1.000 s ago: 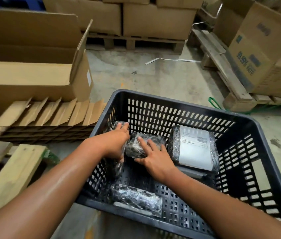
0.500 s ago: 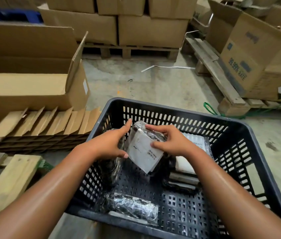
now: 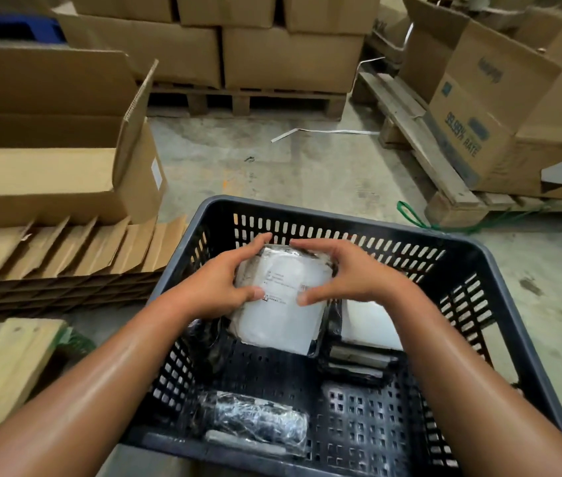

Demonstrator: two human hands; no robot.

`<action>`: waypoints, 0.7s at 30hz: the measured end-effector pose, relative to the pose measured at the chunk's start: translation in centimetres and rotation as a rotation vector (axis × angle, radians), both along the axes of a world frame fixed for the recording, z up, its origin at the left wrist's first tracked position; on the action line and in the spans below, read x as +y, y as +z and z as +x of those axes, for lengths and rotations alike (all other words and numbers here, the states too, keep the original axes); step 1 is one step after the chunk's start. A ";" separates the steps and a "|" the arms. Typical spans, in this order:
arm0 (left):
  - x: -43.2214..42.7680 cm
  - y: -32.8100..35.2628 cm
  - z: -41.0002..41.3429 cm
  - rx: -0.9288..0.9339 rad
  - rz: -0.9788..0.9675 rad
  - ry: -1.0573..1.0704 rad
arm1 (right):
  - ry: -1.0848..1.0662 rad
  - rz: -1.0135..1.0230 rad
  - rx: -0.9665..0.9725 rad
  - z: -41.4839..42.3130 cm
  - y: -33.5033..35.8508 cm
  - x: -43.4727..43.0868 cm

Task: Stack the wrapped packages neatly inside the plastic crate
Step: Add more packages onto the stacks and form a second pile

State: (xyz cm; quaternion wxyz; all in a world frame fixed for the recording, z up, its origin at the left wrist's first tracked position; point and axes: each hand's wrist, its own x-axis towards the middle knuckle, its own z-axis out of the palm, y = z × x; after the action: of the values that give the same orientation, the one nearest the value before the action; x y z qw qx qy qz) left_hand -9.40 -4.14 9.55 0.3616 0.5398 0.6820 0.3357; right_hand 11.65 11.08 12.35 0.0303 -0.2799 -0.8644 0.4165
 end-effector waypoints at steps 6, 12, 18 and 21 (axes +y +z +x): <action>0.6 -0.1 -0.7 0.017 -0.059 0.038 | 0.112 0.388 -0.278 -0.3 -3.8 -3.3; 1.1 0.3 -0.8 0.030 -0.108 -0.001 | 0.110 0.494 -0.284 0.0 -5.1 -3.8; 0.9 0.1 1.3 0.482 -0.357 -0.253 | 0.144 0.504 -0.310 -0.2 -5.1 -2.1; 0.9 -1.1 3.3 0.710 -0.423 -0.248 | 0.177 0.548 -0.359 -0.6 -5.1 -1.9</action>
State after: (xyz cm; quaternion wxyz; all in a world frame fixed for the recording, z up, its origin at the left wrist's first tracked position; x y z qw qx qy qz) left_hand -6.05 -3.28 8.46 0.2448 0.6137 0.7479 -0.0643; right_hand 11.05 9.22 7.22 -0.0847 -0.2541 -0.9567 0.1139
